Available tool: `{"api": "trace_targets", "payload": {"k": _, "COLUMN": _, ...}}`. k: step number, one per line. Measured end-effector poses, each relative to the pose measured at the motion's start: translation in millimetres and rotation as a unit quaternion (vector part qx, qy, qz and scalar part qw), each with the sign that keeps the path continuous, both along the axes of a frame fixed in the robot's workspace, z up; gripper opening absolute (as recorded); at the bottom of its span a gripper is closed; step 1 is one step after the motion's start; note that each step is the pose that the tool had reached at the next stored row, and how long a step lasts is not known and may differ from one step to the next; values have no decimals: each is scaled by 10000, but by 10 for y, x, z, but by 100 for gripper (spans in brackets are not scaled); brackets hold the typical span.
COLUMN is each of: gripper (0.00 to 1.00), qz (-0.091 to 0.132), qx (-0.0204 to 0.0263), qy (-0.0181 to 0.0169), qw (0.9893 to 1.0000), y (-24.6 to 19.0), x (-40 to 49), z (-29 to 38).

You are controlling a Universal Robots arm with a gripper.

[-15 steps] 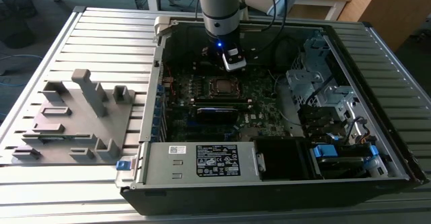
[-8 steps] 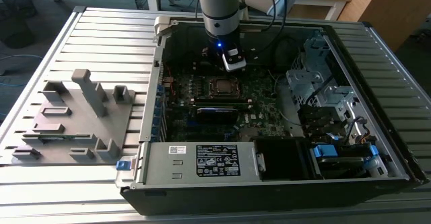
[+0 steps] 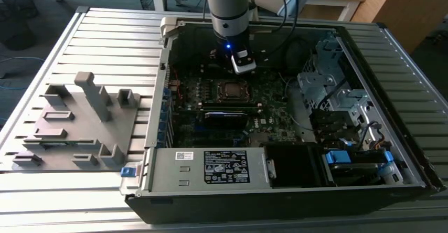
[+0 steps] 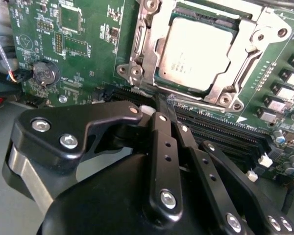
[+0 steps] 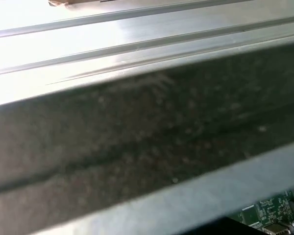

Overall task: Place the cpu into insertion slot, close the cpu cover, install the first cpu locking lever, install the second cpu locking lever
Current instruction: 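Install the first cpu locking lever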

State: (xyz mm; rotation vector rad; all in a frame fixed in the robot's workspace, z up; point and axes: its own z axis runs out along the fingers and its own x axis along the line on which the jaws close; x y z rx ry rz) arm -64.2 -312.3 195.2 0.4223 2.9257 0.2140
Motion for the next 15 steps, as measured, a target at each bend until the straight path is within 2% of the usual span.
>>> {"api": "trace_targets", "payload": {"k": 2, "gripper": 10, "qz": 0, "qx": -3, "qy": 4, "qw": 10000, "y": -1, "x": -1, "z": 20}}
{"api": "trace_targets", "payload": {"k": 15, "gripper": 10, "qz": -44, "qx": 4, "qy": 5, "qw": 10000, "y": 28, "x": -2, "z": 12}}
